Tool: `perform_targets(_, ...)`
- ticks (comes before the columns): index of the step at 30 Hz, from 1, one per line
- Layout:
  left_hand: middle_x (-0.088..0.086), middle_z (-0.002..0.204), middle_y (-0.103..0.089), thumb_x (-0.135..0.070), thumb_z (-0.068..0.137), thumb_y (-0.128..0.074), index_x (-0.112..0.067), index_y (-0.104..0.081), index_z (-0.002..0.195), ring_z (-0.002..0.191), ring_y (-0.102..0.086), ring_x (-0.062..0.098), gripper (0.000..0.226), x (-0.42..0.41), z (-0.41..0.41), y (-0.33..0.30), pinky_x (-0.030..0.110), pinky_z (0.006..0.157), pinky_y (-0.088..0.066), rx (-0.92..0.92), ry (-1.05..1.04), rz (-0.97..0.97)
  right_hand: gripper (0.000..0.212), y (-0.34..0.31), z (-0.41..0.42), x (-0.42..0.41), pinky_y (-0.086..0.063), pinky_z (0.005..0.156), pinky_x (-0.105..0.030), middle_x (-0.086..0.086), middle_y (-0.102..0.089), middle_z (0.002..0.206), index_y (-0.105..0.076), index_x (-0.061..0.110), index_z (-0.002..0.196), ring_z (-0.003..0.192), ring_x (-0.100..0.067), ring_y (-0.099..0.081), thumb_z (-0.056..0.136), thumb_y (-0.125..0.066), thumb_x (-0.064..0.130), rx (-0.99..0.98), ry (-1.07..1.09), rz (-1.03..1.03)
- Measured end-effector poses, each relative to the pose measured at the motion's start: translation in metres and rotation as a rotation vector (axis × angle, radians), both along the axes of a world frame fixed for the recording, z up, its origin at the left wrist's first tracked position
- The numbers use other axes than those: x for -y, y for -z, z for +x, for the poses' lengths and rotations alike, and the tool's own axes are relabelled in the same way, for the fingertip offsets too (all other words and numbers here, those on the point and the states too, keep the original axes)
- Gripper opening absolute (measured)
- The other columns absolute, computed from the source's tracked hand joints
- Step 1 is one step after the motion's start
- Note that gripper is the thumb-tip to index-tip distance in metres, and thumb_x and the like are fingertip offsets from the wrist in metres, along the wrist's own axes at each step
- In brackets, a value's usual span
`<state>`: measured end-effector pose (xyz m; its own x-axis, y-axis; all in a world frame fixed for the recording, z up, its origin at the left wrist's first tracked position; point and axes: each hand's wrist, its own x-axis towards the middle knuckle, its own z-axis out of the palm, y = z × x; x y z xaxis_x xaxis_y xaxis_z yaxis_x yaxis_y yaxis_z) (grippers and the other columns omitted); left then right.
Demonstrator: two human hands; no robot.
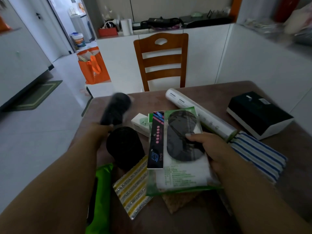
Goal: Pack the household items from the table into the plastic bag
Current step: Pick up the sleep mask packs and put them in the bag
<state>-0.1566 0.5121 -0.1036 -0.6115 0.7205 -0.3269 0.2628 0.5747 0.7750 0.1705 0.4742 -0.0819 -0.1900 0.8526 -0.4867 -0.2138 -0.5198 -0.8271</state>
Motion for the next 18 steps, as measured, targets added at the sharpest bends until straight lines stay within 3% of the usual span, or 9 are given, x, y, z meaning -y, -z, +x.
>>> perform_targets(3, 0.020, 0.108, -0.059, 0.003, 0.085, -0.063, 0.008, -0.052, 0.126, 0.067, -0.058, 0.024, 0.043, 0.006, 0.008, -0.041, 0.026, 0.052, -0.058, 0.280, -0.132, 0.329, 0.028, -0.007, 0.013, 0.008, -0.058, 0.064, -0.035, -0.022, -0.073, 0.099, -0.066, -0.001, 0.110, 0.078, -0.033, -0.070, 0.086, -0.063, 0.012, -0.028, 0.028, -0.009)
perform_targets(6, 0.014, 0.102, -0.064, 0.006, 0.083, -0.064, -0.002, -0.061, 0.105, 0.066, -0.063, 0.017, 0.023, 0.020, 0.043, -0.102, 0.020, 0.046, -0.056, 0.482, -0.059, 0.502, 0.027, -0.017, 0.024, 0.024, -0.057, 0.061, -0.033, -0.019, -0.074, 0.097, -0.066, 0.000, 0.112, 0.077, -0.031, -0.071, 0.090, -0.058, 0.015, -0.062, 0.026, -0.023)
perform_targets(10, 0.001, 0.057, -0.070, 0.005, 0.084, -0.061, -0.007, -0.059, 0.094, 0.049, -0.064, 0.011, 0.015, 0.074, 0.140, -0.152, 0.015, 0.044, -0.053, 0.711, 0.182, 0.359, 0.027, -0.029, 0.039, 0.059, -0.056, 0.067, -0.036, -0.016, -0.076, 0.093, -0.067, 0.004, 0.107, 0.082, -0.031, -0.070, 0.095, -0.054, 0.024, -0.106, 0.094, -0.087)
perform_targets(14, 0.015, 0.082, -0.073, 0.003, 0.081, -0.067, 0.007, -0.058, 0.112, 0.068, -0.071, 0.023, 0.032, 0.152, 0.218, -0.140, 0.033, 0.066, -0.061, 0.661, 0.302, 0.093, 0.039, -0.041, 0.063, 0.106, -0.054, 0.064, -0.037, -0.015, -0.072, 0.097, -0.064, 0.008, 0.110, 0.083, -0.029, -0.068, 0.096, -0.047, 0.039, -0.240, 0.181, -0.148)
perform_targets(17, 0.025, 0.083, -0.072, -0.001, 0.071, -0.079, 0.009, -0.062, 0.102, 0.061, -0.070, 0.031, 0.037, 0.203, 0.257, -0.126, 0.041, 0.062, -0.062, 0.482, 0.257, -0.040, 0.047, -0.048, 0.084, 0.136, -0.058, 0.062, -0.037, -0.015, -0.075, 0.083, -0.066, 0.010, 0.099, 0.076, -0.027, -0.071, 0.091, -0.045, 0.051, -0.336, 0.294, -0.121)
perform_targets(18, 0.026, 0.085, -0.071, -0.001, 0.068, -0.081, 0.008, -0.062, 0.101, 0.061, -0.069, 0.033, 0.039, 0.216, 0.265, -0.123, 0.041, 0.058, -0.062, 0.477, 0.232, -0.041, 0.053, -0.050, 0.089, 0.147, -0.058, 0.071, -0.039, -0.017, -0.073, 0.095, -0.065, 0.012, 0.104, 0.087, -0.028, -0.070, 0.086, -0.046, 0.058, -0.304, 0.325, -0.116)
